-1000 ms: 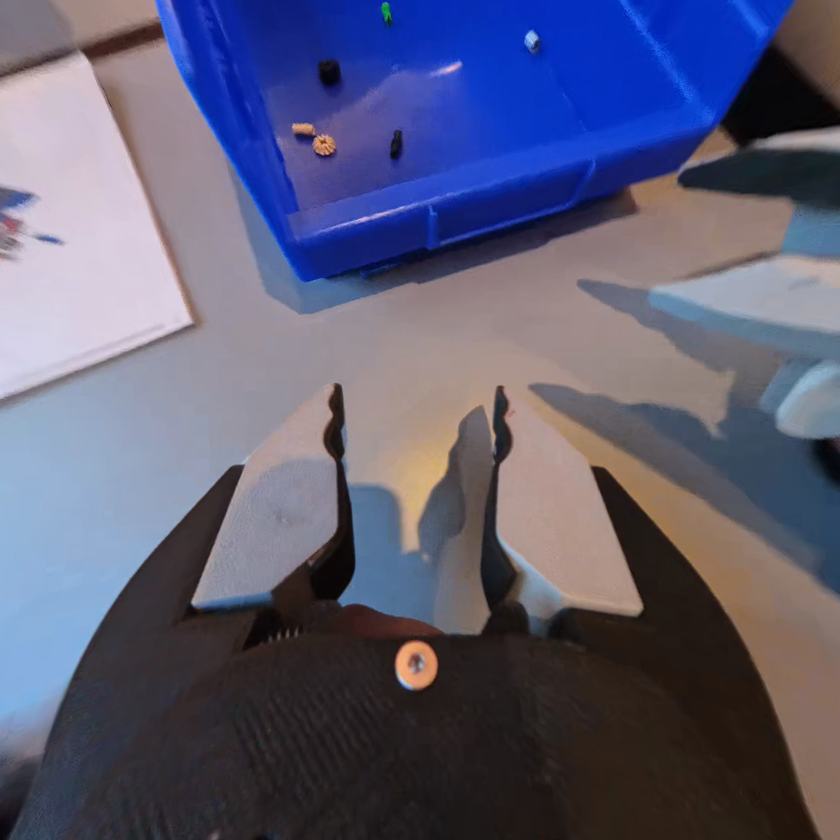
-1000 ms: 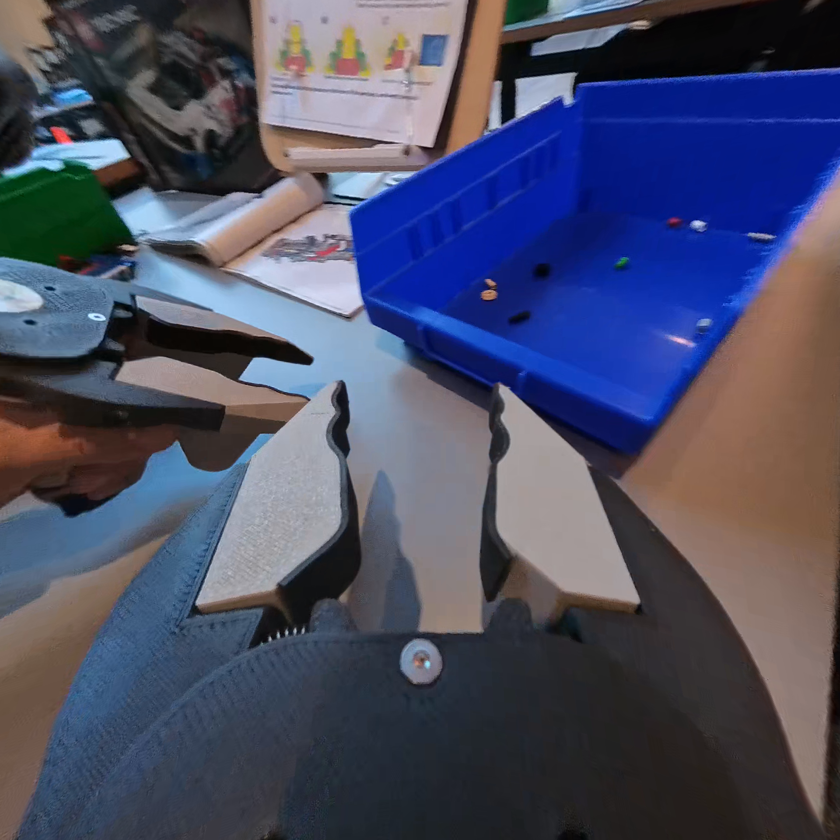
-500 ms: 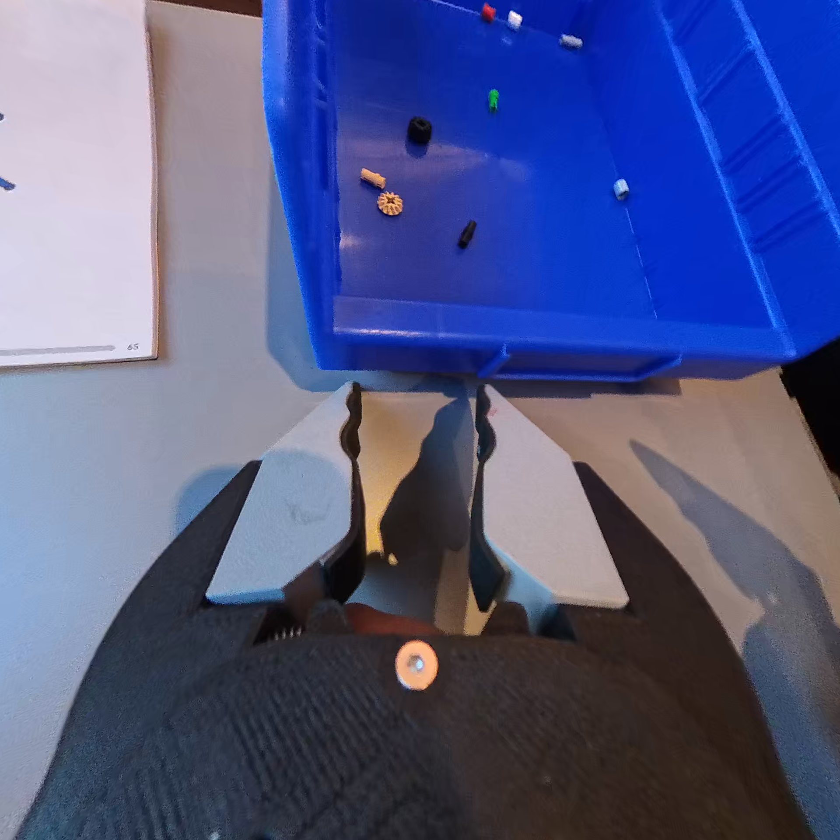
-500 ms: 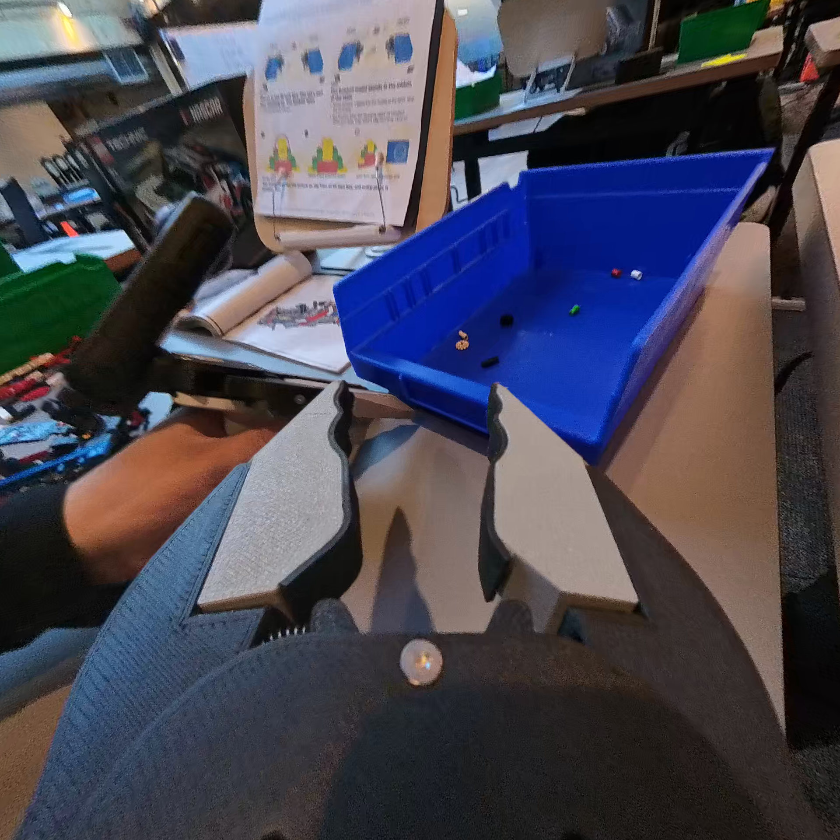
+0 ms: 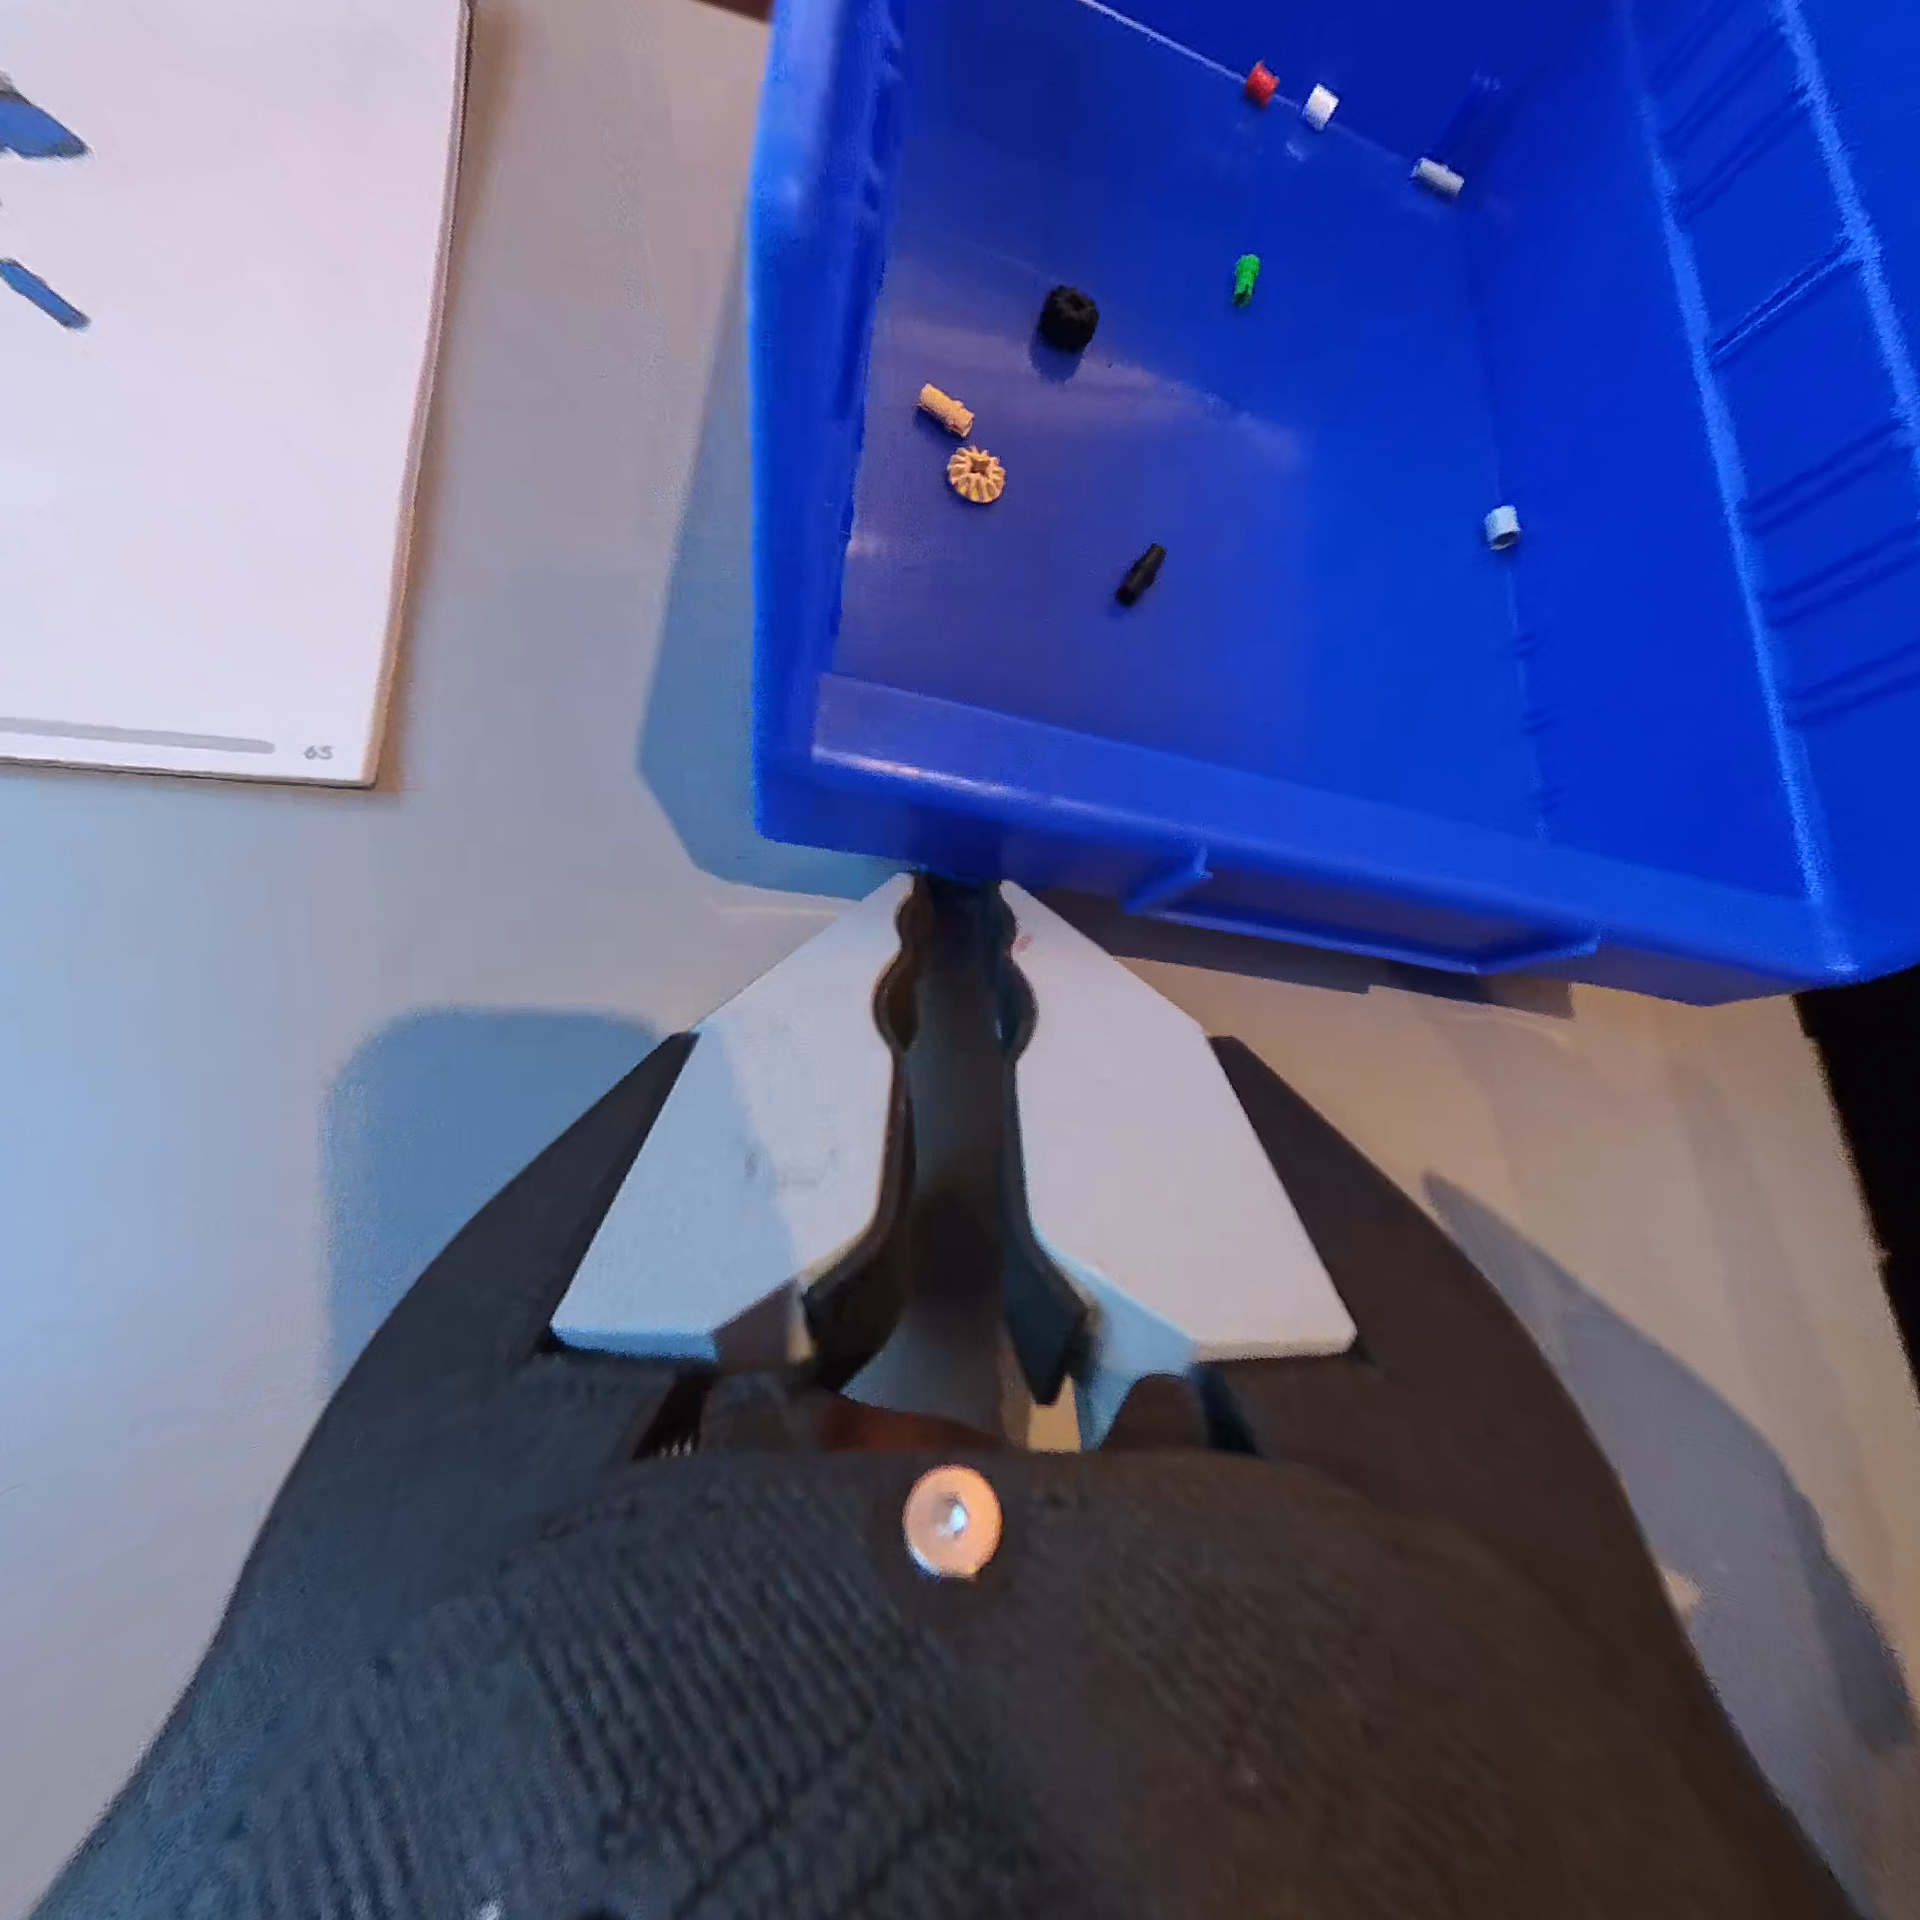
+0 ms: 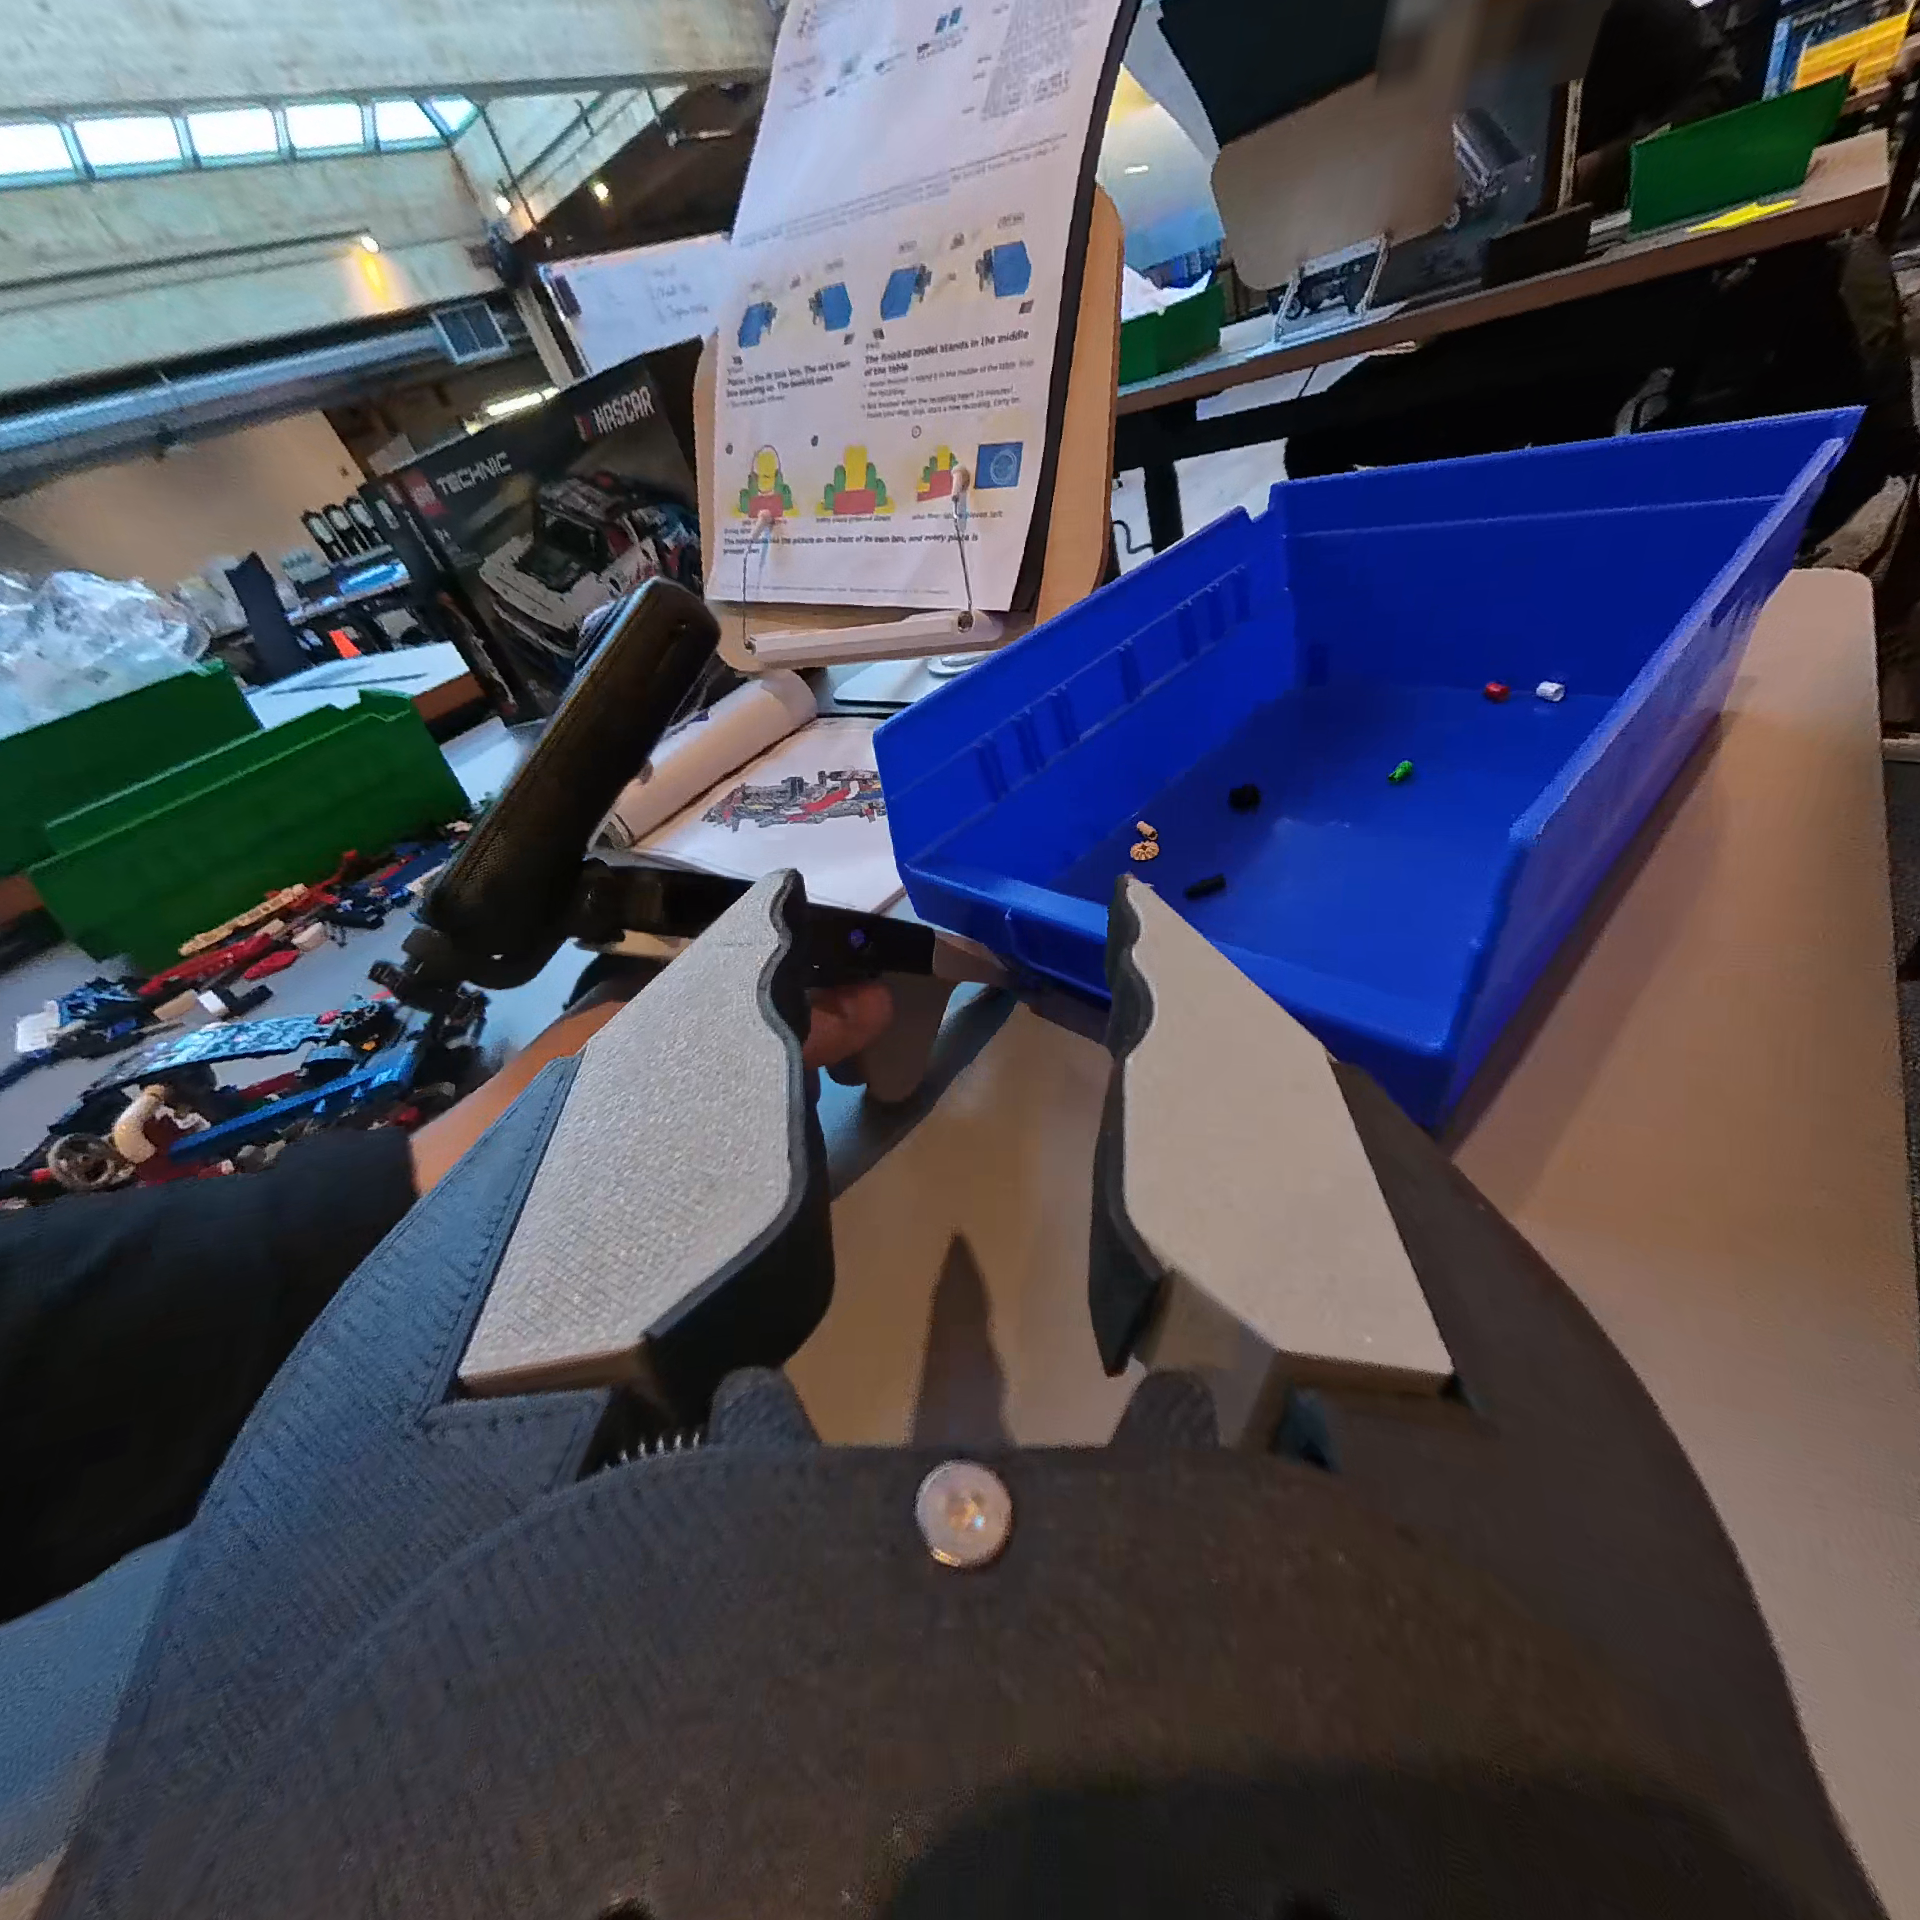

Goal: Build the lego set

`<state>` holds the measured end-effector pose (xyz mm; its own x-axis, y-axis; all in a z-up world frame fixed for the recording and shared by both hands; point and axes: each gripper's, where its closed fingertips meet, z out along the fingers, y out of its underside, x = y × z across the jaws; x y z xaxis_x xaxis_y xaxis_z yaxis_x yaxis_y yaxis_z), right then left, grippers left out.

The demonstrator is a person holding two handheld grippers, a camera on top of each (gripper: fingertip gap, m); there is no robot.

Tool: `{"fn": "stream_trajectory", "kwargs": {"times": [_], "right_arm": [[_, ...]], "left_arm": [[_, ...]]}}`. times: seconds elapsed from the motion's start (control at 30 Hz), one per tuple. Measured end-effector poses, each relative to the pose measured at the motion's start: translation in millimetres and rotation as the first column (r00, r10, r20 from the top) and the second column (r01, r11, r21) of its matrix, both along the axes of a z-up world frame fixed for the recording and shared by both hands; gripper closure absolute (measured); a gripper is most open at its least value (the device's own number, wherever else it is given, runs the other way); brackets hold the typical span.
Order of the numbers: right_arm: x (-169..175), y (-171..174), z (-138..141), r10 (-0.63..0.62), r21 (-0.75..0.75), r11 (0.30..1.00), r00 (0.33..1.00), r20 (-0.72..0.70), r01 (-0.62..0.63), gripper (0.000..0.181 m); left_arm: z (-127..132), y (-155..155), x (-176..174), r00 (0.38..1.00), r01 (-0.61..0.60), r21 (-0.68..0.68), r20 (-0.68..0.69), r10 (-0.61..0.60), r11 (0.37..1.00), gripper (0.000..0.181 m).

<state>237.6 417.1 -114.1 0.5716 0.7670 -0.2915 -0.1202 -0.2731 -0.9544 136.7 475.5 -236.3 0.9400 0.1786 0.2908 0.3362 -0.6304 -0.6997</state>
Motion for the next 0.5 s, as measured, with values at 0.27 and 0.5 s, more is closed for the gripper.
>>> {"fn": "stream_trajectory", "kwargs": {"times": [0.27, 0.5], "right_arm": [[1, -1, -4, 0.012, -0.015, 1.0, 1.0, 0.001, -0.012, 0.13], [-1, -2, -6, 0.03, -0.028, 0.999, 1.0, 0.003, -0.03, 0.131]], "left_arm": [[4, 0, 12, 0.996, 0.084, 0.028, 0.009, -0.084, 0.996, 0.181], [3, -21, 27, 0.896, 0.425, -0.017, -0.132, -0.424, 0.905, 0.181]]}}
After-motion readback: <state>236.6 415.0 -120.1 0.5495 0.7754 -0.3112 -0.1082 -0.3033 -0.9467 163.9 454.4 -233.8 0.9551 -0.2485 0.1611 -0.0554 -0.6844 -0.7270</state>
